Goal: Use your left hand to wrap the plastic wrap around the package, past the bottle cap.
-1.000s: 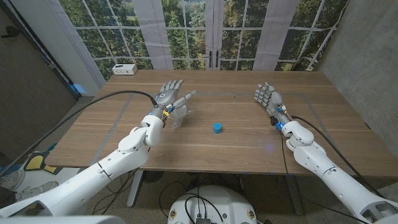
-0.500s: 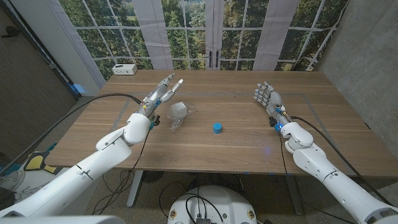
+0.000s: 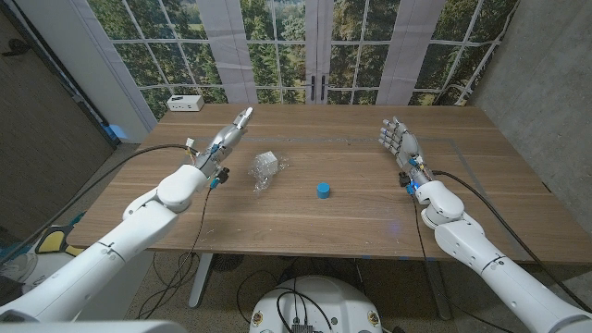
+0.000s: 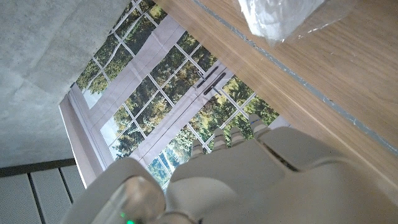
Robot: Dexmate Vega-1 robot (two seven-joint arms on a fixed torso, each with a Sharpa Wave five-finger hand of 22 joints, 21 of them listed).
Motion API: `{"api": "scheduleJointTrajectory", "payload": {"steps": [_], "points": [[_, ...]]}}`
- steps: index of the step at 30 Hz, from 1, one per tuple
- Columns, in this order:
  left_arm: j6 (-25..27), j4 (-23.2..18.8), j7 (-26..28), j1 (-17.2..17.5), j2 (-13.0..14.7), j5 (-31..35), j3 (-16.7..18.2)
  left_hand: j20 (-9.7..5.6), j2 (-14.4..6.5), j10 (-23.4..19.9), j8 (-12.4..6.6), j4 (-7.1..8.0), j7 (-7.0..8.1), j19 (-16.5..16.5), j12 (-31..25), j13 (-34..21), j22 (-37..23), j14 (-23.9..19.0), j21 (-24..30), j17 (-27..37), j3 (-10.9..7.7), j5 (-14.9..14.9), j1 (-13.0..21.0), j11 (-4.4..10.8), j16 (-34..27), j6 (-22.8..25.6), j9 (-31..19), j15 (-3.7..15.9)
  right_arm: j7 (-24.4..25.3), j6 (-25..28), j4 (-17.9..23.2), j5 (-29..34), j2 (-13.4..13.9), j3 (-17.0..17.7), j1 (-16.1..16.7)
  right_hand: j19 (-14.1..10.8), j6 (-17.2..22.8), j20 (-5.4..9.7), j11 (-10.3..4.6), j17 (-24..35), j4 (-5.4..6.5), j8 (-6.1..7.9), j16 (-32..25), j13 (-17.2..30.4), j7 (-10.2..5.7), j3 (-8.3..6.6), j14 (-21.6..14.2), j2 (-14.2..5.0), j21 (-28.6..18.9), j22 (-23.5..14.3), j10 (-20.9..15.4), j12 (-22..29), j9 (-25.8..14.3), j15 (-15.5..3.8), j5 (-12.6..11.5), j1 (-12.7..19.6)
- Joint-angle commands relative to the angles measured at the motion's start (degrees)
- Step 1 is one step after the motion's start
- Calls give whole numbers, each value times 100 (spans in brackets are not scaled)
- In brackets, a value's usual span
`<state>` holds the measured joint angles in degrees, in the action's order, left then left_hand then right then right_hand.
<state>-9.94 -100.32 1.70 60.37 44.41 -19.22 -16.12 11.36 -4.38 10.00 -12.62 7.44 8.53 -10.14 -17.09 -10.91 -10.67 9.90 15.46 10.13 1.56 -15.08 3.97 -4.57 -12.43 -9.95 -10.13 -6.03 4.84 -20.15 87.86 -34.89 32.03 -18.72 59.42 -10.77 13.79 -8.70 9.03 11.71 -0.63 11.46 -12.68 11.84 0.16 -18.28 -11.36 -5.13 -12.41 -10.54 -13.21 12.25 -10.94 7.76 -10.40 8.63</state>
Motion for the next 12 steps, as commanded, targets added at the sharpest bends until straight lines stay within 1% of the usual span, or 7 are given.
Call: {"api": "scheduleJointTrajectory", "payload": {"steps": [1, 3, 5, 8, 9, 11, 12], "points": [[-452, 796, -1177, -308, -171, -1715, 57, -5, 4, 332, 13, -29, 41, -425, 24, -14, -1, 385, -8, 3, 20, -69, 59, -61, 21, -245, -3, 15, 752, 194, 368, 614, 217, 137, 172, -37, 129, 84, 9, 3, -73, 52, 27, 15, 5, -6, -25, 72, -20, -12, -104, 10, -6, -104, -34, 21], [-412, 794, -1264, -290, -204, -1925, 56, -15, 4, 309, 15, -31, 38, -422, 23, -13, -2, 377, -13, 3, 22, -76, 65, -73, 27, -227, -3, 19, 1253, 617, 758, 899, 368, 214, 320, 187, 241, 200, -22, -22, -122, 74, 85, 8, 16, -10, 73, 95, 73, -5, -155, 16, -5, -272, -47, 58], [-313, 868, -1575, -331, -220, -2275, 49, -26, 1, 290, 16, -31, 29, -415, 22, -11, -2, 369, -15, 3, 23, -81, 70, -69, 30, -211, -2, 31, 1177, 393, 699, 823, 288, 247, 353, 308, 332, 272, -64, -36, -143, 97, 121, 3, 33, -12, 146, 101, 116, -1, -191, 22, -5, -355, -52, 74], [-398, 920, -1378, -304, -238, -2126, 25, -46, -93, 278, 30, 2, -27, -421, 39, -7, -6, 377, -31, 4, -4, -108, 63, -104, 52, -186, -1, 56, 1270, 471, 808, 860, 265, 245, 398, 352, 373, 338, -88, -49, -161, 101, 163, -1, 53, -16, 249, 103, 126, 2, -197, 18, -4, -364, -57, 89], [-392, 926, -1289, -279, -285, -2155, 31, -59, -302, 271, 45, 83, -80, -439, 68, -1, -13, 372, -55, 8, -71, -154, 30, -109, 71, -140, 0, 56, 1046, 319, 709, 759, 254, 225, 372, 342, 380, 345, -90, -51, -164, 102, 166, -2, 52, -17, 256, 101, 121, 3, -197, 16, -4, -367, -58, 92], [-374, 973, -1298, -278, -331, -2248, 20, -16, -596, 223, 64, 210, -118, -412, 100, 7, -22, 323, -68, 10, -202, -233, -22, -120, 83, -60, 1, 49, 1180, 432, 804, 883, 285, 219, 397, 307, 379, 314, -83, -56, -170, 95, 178, -4, 55, -26, 288, 86, 104, 3, -182, 7, -4, -350, -61, 102], [-399, 970, -1306, -244, -348, -2295, 30, 18, -703, 218, 85, 267, -142, -406, 124, 10, -27, 318, -76, 11, -294, -280, -45, -116, 95, -55, 2, 16, 1001, 290, 706, 782, 264, 217, 373, 295, 377, 287, -82, -58, -172, 91, 178, -4, 50, -28, 291, 83, 98, 4, -179, 5, -4, -345, -62, 104]]}}
